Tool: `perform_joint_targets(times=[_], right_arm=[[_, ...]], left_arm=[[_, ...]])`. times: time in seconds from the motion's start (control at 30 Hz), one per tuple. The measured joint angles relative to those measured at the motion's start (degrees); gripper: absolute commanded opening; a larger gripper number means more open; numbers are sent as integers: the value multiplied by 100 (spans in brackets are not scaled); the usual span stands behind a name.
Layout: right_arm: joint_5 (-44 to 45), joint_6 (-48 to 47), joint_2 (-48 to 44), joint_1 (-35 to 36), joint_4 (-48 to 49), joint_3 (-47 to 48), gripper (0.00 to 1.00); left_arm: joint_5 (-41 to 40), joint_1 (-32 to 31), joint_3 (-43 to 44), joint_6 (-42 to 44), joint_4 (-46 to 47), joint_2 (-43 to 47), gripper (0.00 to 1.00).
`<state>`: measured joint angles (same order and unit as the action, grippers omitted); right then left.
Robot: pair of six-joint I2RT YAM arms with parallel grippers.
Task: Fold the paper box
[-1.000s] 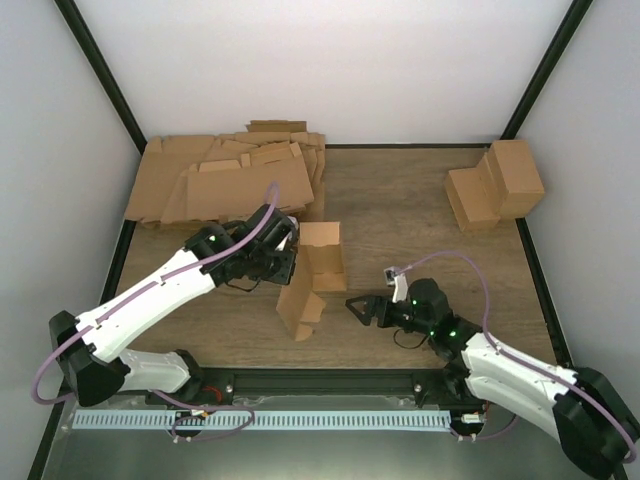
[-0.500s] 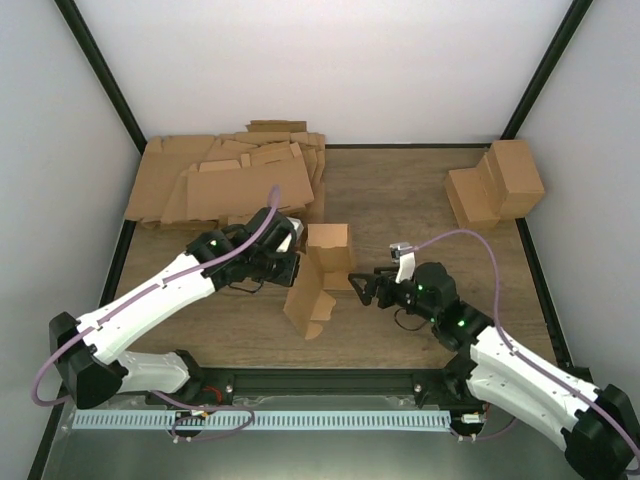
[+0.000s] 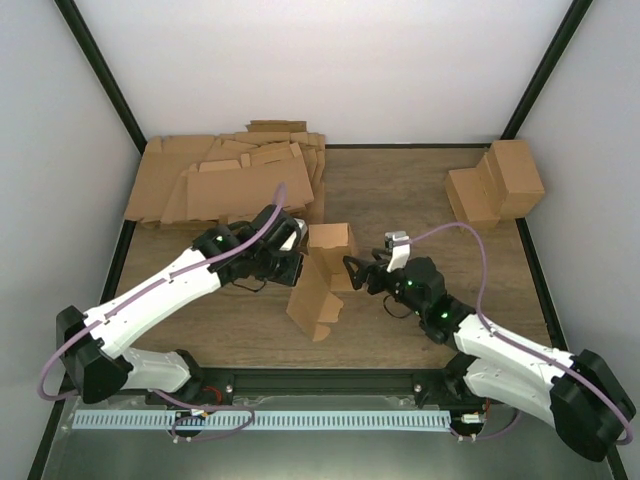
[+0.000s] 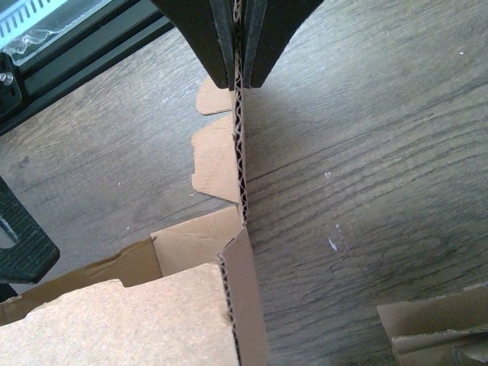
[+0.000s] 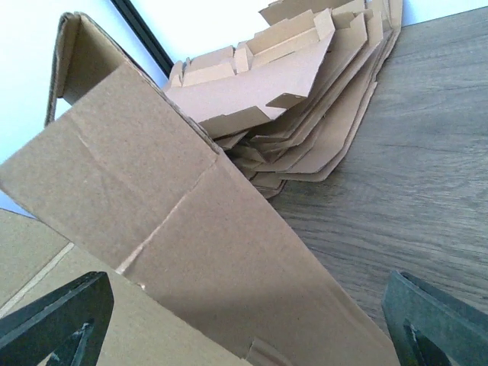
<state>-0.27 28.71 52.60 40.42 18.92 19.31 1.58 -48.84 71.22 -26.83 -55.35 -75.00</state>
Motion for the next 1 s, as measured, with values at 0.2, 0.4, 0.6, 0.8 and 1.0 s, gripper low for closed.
perform_joint_targets(times=[0.2, 0.4, 0.6, 0.8, 1.0], right_arm=[[791, -68, 404, 472, 44, 238, 100], [1602, -70, 767, 726, 173, 459, 100], [1670, -85, 855, 730, 22, 1040, 100], [1497, 20, 817, 730, -295, 1773, 100], [1056, 271, 791, 588, -896, 1971, 100]], left_arm=[[-4, 0, 116, -79, -98, -111, 5], [-13, -2, 195, -153, -136, -205, 5], [-144, -2, 365, -157, -328, -352, 5], [-382, -20, 697, -153, -627, -402, 5], [-693, -24, 1073, -118, -1005, -411, 5]])
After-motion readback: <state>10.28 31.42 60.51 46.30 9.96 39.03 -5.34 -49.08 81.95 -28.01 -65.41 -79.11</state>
